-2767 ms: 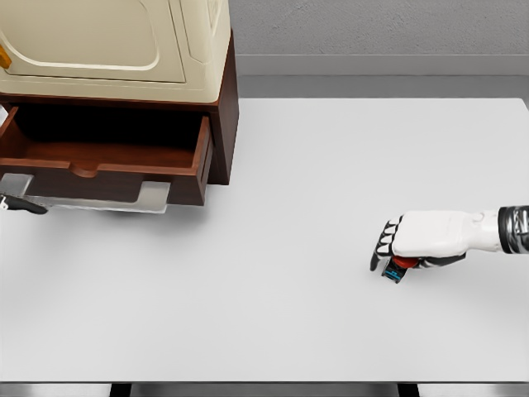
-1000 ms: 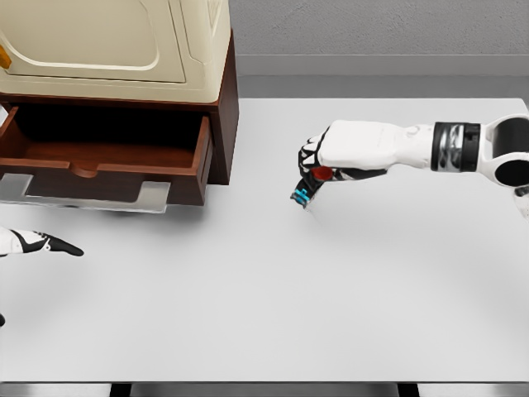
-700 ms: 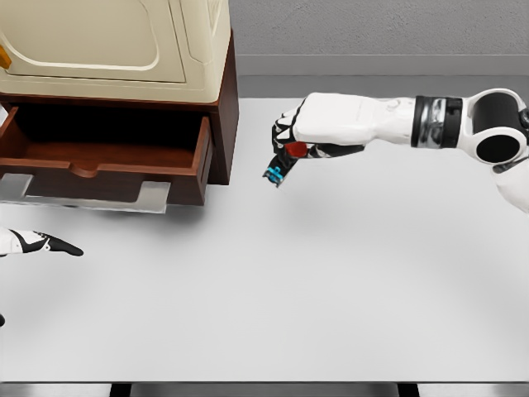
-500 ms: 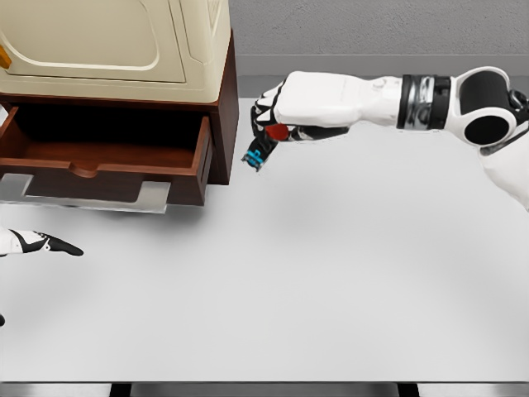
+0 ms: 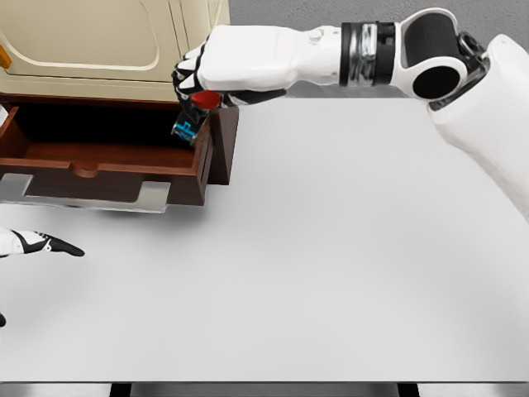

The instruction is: Open the cabinet drawer with left arm, and place a switch into the drawer with right arm

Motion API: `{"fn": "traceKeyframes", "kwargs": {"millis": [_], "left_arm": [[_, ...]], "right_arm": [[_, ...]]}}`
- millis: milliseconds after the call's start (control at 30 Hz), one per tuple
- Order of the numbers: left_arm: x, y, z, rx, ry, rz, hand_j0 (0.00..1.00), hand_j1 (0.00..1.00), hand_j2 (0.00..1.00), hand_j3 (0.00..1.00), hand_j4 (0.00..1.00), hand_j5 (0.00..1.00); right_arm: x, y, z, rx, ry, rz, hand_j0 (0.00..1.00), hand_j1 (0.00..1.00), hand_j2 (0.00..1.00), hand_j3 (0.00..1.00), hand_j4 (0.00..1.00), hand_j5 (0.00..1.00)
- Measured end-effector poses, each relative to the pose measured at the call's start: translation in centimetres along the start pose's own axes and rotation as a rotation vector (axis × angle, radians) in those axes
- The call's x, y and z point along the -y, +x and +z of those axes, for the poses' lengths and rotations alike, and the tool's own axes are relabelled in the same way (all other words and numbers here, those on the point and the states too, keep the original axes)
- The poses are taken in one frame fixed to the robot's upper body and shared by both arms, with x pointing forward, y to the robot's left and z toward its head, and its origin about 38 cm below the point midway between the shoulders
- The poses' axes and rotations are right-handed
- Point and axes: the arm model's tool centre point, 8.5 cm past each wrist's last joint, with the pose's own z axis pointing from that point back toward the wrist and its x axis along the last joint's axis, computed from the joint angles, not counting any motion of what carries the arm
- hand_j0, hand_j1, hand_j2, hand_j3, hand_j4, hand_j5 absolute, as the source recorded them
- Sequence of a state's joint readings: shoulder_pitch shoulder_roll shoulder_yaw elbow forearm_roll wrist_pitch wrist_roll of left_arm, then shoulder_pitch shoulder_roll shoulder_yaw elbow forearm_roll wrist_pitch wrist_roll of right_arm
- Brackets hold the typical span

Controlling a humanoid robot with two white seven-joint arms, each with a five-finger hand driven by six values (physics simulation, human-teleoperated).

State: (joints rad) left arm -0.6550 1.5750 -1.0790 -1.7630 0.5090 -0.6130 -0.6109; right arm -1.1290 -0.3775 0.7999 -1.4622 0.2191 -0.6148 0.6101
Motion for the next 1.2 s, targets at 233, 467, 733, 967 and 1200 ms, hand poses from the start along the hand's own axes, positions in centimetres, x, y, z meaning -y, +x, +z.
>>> {"fn": "traceKeyframes", "kwargs": {"millis": [233, 467, 733, 967, 1200], "left_arm": [[-0.1, 0.0, 0.0, 0.0, 0.0, -0.002, 1.0, 1.0, 1.0, 1.0, 1.0, 1.0], [0.0, 0.0, 0.0, 0.001, -0.001, 0.001, 1.0, 1.0, 1.0, 1.0, 1.0, 1.0], [0.0, 0.0, -0.1, 0.0, -0.002, -0.001, 1.0, 1.0, 1.0, 1.0, 1.0, 1.0], [0.1, -0.1, -0.1, -0.002, -0.004, -0.002, 1.0, 1.0, 1.0, 1.0, 1.0, 1.0], [0.2, -0.1, -0.1, -0.001, -0.004, 0.0, 1.0, 1.0, 1.0, 1.0, 1.0, 1.0]], "right_arm": [[0.8, -1.0, -5.2, 0.035, 0.014, -0.039, 0.29, 0.29, 0.29, 0.29, 0.29, 0.29], [-0.2, -2.5, -8.7, 0.02, 0.045, -0.115, 0.29, 0.29, 0.29, 0.29, 0.29, 0.29], [-1.7, -4.0, -10.8, -0.017, 0.078, -0.186, 0.31, 0.31, 0.31, 0.31, 0.31, 0.31], [-2.4, -4.9, -11.1, -0.028, 0.064, -0.26, 0.31, 0.31, 0.31, 0.31, 0.31, 0.31], [-2.5, -5.0, -11.1, -0.017, 0.049, -0.28, 1.0, 1.0, 1.0, 1.0, 1.0, 1.0]]}}
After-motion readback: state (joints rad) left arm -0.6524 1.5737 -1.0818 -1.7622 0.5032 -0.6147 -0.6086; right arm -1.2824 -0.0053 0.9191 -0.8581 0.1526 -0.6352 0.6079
